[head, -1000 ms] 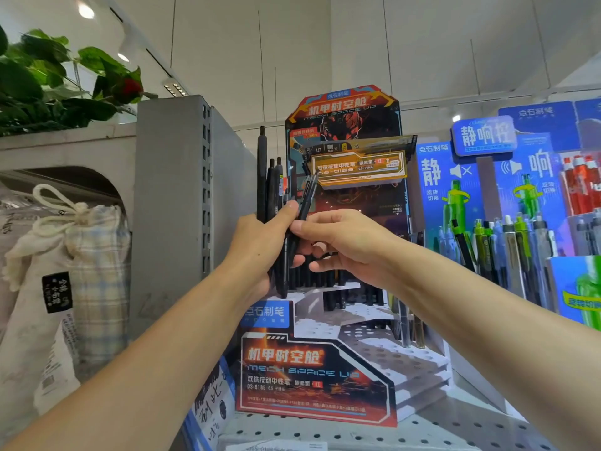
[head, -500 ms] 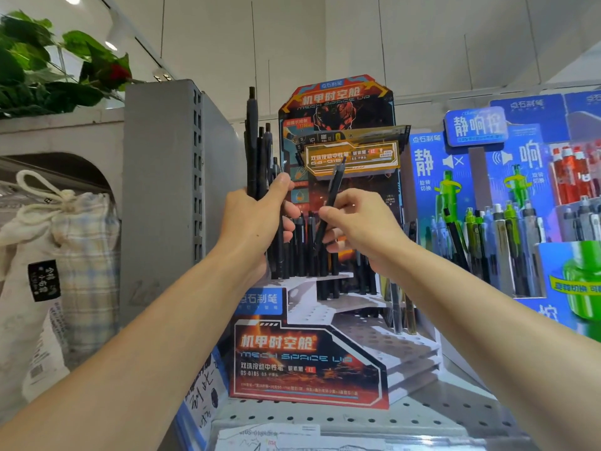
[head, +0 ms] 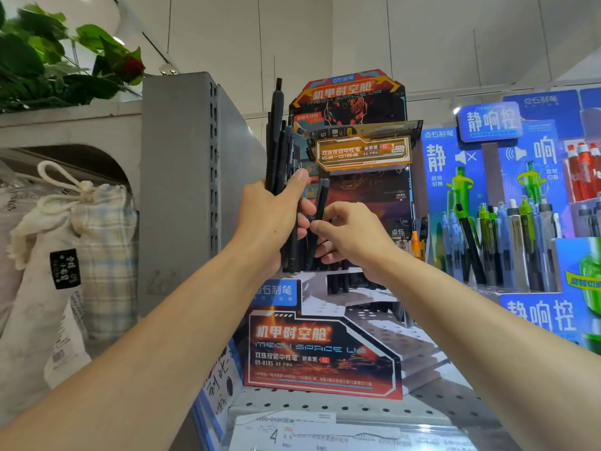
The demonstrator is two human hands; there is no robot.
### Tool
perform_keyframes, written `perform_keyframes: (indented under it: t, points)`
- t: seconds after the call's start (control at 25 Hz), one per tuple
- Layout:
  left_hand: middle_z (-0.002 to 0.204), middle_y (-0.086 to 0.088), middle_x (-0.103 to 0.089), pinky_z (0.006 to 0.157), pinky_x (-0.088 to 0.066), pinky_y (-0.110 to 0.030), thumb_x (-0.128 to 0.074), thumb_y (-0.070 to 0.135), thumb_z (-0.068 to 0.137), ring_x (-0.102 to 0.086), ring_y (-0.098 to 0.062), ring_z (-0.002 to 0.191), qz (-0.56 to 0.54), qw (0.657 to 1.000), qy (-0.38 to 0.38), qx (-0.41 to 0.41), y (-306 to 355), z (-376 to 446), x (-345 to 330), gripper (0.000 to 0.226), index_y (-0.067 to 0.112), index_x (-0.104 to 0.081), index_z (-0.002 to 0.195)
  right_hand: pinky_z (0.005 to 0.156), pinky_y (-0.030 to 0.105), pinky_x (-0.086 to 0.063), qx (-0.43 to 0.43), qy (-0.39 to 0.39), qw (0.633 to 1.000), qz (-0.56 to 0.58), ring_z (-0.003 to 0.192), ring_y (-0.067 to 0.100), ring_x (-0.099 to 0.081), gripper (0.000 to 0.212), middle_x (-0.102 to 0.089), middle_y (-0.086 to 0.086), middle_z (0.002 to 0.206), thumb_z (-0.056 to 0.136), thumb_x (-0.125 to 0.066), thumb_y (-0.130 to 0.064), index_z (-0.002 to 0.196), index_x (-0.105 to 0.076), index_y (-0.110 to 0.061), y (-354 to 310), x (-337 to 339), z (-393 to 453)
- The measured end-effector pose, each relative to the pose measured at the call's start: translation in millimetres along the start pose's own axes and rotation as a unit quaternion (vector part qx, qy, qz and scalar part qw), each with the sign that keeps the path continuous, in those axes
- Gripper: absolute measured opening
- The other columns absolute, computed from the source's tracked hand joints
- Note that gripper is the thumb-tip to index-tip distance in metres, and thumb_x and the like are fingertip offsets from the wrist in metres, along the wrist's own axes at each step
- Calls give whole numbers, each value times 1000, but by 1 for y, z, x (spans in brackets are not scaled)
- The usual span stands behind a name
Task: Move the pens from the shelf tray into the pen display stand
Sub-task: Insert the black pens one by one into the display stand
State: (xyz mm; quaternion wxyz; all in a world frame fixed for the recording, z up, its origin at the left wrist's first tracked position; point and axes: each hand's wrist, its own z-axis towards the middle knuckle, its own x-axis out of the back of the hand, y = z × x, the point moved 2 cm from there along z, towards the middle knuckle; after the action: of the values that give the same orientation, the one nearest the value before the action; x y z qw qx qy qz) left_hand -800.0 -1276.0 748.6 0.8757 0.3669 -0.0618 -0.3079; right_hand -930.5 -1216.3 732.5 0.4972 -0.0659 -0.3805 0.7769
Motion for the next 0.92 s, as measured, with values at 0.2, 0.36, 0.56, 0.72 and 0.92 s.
perform_keyframes:
  t: [0.2, 0.36, 0.56, 0.72, 0.92]
  points:
    - [61, 1, -66, 47, -51, -19, -61, 36, 99, -56, -7, 46, -12, 1000, -12, 2, -2, -1, -4, 25, 14, -72, 96, 65, 39, -64, 34, 18, 997, -72, 67, 24, -74, 20, -73, 11, 88, 96, -68, -25, 109, -66, -11, 11, -9, -3]
    - [58, 3, -66, 46, -50, -19, -62, 37, 99, -56, -7, 45, -19, 1000, -11, 14, -7, -2, -6, 25, 14, -73, 96, 75, 44, -63, 46, 14, 992, -117, 69, 20, -73, 19, -74, 7, 83, 94, -69, -28, 105, -69, -12, 15, -13, -3]
    - [55, 5, -66, 46, -49, -18, -63, 35, 98, -55, -6, 46, -20, 1000, -3, 16, -8, 0, -2, 25, 12, -73, 100, 81, 45, -59, 57, 0, 981, -184, 82, 21, -70, 20, -73, 1, 83, 90, -72, -34, 92, -70, -15, 15, -15, -7]
    - [57, 5, -66, 48, -50, -18, -63, 36, 98, -57, -6, 48, -20, 1000, 4, 18, -8, -2, 0, 24, 14, -73, 100, 77, 38, -57, 35, -16, 983, -180, 82, 23, -69, 27, -74, 10, 85, 91, -72, -31, 90, -72, -5, 14, -17, -10]
    - [62, 4, -67, 49, -51, -19, -64, 35, 97, -58, -6, 50, -24, 999, 17, 17, -3, -4, 1, 21, 16, -75, 95, 51, 23, -36, -13, -40, 983, -178, 62, 11, -55, 27, -65, 2, 71, 90, -73, -28, 79, -71, -4, 9, -14, -10]
